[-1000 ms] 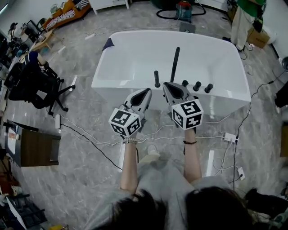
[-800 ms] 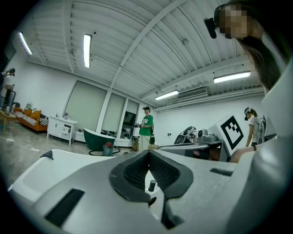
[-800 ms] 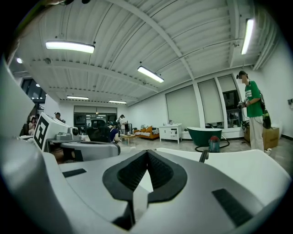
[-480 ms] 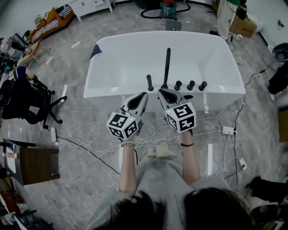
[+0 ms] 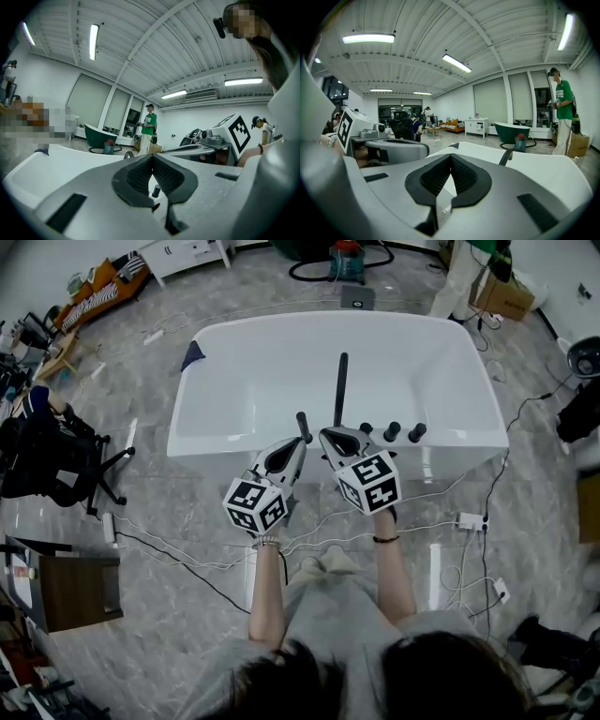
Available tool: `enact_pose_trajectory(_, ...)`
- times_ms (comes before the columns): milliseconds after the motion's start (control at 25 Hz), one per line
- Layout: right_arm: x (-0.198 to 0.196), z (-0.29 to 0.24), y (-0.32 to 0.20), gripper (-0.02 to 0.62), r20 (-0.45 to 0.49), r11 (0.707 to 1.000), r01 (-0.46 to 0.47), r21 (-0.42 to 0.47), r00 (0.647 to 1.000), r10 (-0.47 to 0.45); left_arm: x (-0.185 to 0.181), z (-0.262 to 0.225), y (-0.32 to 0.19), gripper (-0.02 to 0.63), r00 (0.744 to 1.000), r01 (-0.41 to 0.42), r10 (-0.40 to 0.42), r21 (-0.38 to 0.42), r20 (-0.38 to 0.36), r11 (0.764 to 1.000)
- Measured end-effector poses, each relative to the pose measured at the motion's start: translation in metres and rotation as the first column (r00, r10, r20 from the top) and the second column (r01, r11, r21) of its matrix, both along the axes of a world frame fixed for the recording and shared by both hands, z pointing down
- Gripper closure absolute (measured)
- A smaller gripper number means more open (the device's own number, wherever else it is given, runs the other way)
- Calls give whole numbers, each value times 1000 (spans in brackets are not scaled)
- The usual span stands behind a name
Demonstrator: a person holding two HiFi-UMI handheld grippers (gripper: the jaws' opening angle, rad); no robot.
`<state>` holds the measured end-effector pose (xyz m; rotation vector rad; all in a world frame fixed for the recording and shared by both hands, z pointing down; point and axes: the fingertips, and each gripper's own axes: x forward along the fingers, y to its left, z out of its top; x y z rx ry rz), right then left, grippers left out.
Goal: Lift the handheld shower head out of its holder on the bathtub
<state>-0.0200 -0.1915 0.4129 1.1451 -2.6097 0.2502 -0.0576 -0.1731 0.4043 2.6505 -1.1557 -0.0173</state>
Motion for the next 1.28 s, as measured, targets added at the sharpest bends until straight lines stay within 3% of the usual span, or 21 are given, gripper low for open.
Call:
enact_pose_trajectory(480, -13, 49, -31, 594, -16, 995, 45, -84, 999, -46, -14, 38, -16, 601, 997, 69, -71, -91, -21, 993)
enact_pose_trajectory(880, -28, 107, -75, 590, -54, 988, 15, -151, 998, -24, -40, 82, -58, 601, 999, 44, -46, -171, -5, 984)
enact_pose_trajectory(1280, -41, 186, -109, 520, -81, 973, 3, -231, 996, -22, -45, 148, -94, 601, 1000, 9, -15, -259, -19, 966)
